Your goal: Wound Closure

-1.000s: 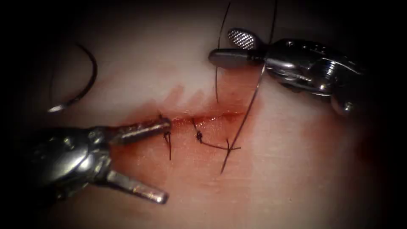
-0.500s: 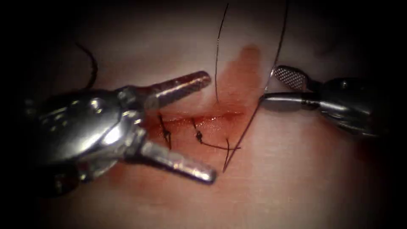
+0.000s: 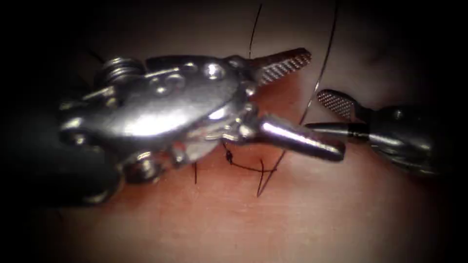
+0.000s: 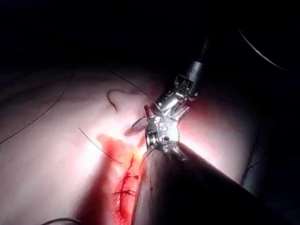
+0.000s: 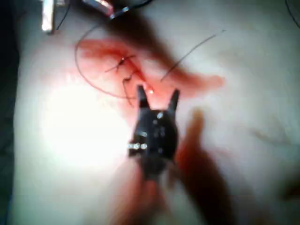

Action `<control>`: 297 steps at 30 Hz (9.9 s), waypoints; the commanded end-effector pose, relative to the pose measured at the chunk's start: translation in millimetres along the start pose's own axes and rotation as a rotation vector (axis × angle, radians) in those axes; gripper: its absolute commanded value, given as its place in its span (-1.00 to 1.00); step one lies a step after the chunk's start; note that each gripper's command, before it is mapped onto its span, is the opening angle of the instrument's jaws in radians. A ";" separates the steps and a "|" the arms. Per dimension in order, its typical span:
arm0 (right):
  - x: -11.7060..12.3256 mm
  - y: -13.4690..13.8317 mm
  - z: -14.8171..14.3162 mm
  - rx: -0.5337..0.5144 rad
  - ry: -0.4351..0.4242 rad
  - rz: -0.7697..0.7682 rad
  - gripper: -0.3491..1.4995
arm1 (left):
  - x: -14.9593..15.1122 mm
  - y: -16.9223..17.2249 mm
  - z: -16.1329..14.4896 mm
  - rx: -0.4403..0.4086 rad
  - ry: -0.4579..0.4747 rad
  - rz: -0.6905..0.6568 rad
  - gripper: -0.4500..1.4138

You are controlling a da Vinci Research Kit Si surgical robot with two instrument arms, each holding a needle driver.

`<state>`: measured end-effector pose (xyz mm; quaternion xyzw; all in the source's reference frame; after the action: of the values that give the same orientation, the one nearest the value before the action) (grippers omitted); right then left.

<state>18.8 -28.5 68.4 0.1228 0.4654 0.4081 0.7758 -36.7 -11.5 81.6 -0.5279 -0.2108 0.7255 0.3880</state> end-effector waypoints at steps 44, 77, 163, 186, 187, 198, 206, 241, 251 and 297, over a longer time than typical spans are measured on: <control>2.1 -9.6 0.5 0.398 -0.026 -0.102 0.49 | -6.4 -5.4 -0.3 0.045 0.155 0.080 -1.00; 2.4 -11.3 9.3 0.264 0.020 -0.069 0.16 | -6.4 -5.7 -1.2 0.002 0.161 0.035 -1.00; -1.7 -12.6 10.4 0.275 -0.132 -0.212 -1.00 | -2.4 -8.8 0.5 0.038 -0.104 -0.106 0.71; -2.1 -14.6 11.5 0.268 -0.214 -0.380 -1.00 | -1.8 -12.2 3.9 0.069 -0.145 -0.196 0.53; -2.2 -14.7 11.6 0.267 -0.217 -0.381 -1.00 | -1.6 -12.2 4.0 0.069 -0.145 -0.198 0.53; -2.4 -14.8 11.7 0.268 -0.231 -0.407 -1.00 | -1.2 -12.0 4.9 0.038 -0.155 -0.203 0.46; -2.4 -15.0 11.8 0.268 -0.235 -0.426 -1.00 | -0.9 -12.2 5.3 0.003 -0.167 -0.216 0.40; -0.3 -11.6 0.8 0.353 -0.117 -0.382 -0.36 | 1.8 -13.9 0.6 0.028 0.030 0.042 -1.00; -0.6 -10.7 -1.9 0.385 -0.103 -0.378 0.92 | -0.6 -13.8 -0.6 0.019 0.082 0.057 -1.00; 2.3 -14.4 18.0 0.468 0.199 -0.166 -1.00 | -2.4 -15.2 1.4 -0.090 0.139 0.096 -1.00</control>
<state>41.3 -31.8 67.9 0.2136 0.6272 0.2326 0.7119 -31.9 -3.9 94.0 -0.6025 -0.1897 0.6952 0.3432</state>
